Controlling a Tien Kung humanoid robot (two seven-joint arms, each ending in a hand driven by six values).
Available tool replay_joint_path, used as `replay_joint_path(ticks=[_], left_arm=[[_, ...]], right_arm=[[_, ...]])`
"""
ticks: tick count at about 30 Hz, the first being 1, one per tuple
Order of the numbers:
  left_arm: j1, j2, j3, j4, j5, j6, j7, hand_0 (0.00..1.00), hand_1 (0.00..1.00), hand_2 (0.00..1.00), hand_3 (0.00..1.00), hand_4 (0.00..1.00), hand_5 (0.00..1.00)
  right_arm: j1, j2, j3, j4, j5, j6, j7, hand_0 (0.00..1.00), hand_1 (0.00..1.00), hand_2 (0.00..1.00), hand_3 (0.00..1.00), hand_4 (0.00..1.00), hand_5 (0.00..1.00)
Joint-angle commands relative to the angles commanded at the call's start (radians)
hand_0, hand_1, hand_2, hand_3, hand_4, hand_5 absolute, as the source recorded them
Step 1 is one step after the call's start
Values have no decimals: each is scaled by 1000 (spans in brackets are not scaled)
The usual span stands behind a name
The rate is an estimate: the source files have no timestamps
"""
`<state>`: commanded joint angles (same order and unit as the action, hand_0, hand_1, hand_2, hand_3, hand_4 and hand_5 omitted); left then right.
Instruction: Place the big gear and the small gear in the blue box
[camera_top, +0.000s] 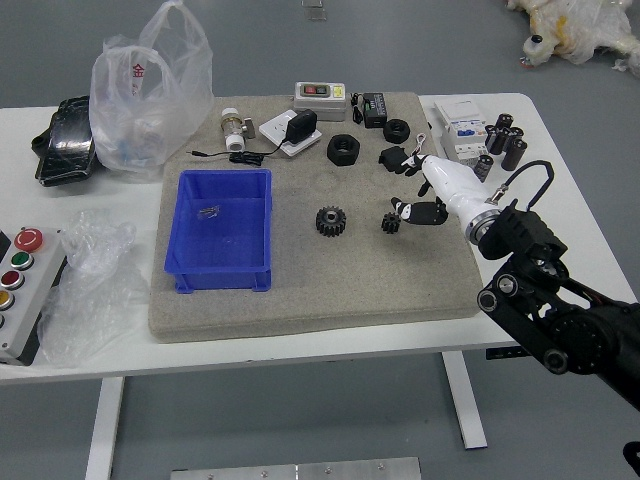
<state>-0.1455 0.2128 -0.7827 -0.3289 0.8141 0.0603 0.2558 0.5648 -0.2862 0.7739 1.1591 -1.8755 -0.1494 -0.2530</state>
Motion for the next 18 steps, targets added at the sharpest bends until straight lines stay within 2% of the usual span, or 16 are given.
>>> replay_joint_path(ticks=[6, 18], left_arm=[[5, -3, -23, -4, 24, 1, 21, 702, 648, 631, 802, 704, 408], [9, -17, -28, -4, 36, 0, 23, 703, 648, 632, 802, 705, 411]], right_arm=[[21, 9, -65, -44, 31, 0, 5, 300, 496, 753, 734, 685, 249], [64, 36, -156, -162, 81, -11, 27, 298, 478, 743, 742, 714, 244]])
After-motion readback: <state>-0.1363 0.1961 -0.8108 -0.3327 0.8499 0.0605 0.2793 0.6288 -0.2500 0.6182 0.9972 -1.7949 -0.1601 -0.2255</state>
